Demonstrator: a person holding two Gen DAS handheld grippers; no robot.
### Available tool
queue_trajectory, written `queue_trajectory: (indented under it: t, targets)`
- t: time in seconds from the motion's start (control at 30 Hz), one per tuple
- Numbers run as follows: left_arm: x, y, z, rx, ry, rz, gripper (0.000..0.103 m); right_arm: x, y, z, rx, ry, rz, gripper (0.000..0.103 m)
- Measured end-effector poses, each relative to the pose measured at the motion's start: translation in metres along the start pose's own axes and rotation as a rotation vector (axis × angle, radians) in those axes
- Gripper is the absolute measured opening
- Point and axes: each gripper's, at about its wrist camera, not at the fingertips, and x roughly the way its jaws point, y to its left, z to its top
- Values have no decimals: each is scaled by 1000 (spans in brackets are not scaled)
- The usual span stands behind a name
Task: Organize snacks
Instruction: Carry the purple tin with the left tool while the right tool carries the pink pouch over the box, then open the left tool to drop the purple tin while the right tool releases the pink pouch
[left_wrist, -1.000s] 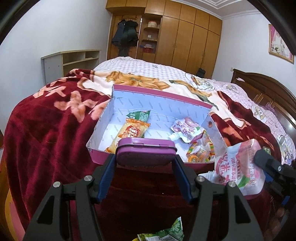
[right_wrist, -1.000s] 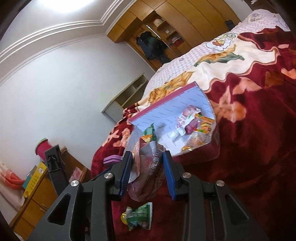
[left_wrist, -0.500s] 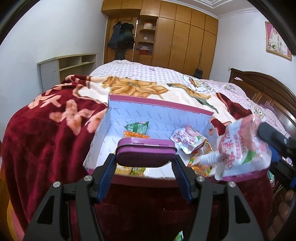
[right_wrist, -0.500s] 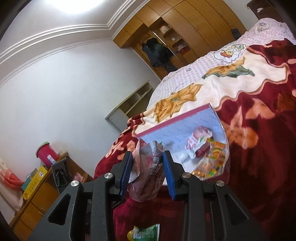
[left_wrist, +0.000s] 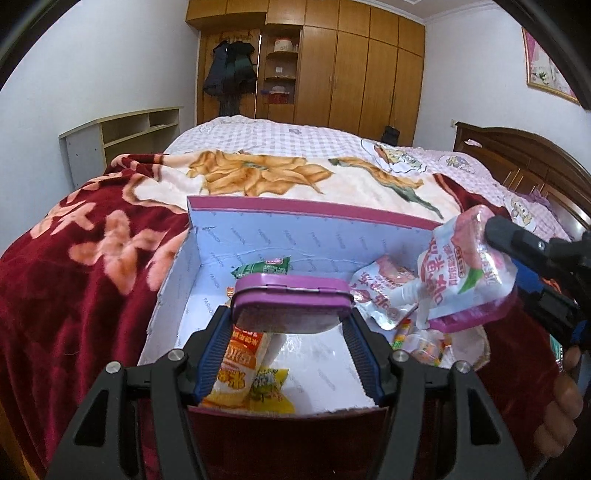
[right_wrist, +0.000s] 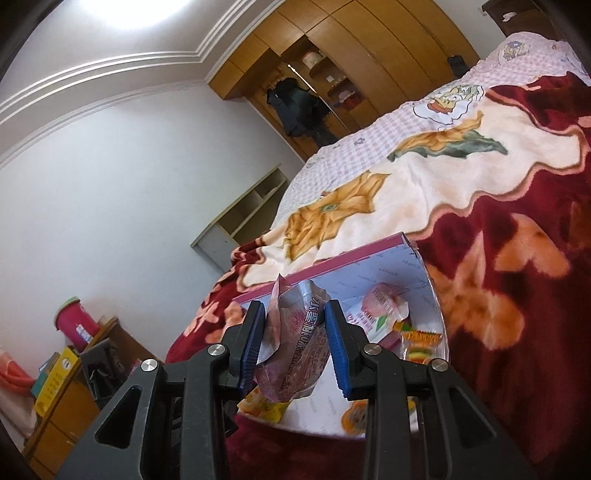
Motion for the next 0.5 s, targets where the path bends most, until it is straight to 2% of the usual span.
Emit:
queue_trajectory:
  t: [0.23,0.33,0.4,0.5]
  targets:
    - [18,6,-4,-3,44,0,65,20,-5,-4,-17,34,-48,37]
    - [19,9,-5,-10,49,-9,65,22,-5,-6,-25,30,-56,44]
    - [20,9,-5,-13,58,-12,67,21,-3,-7,-31,20,-59,52]
    - [19,9,-7,-13,62,-18,69,20,0,-8,-45,12,-53,53]
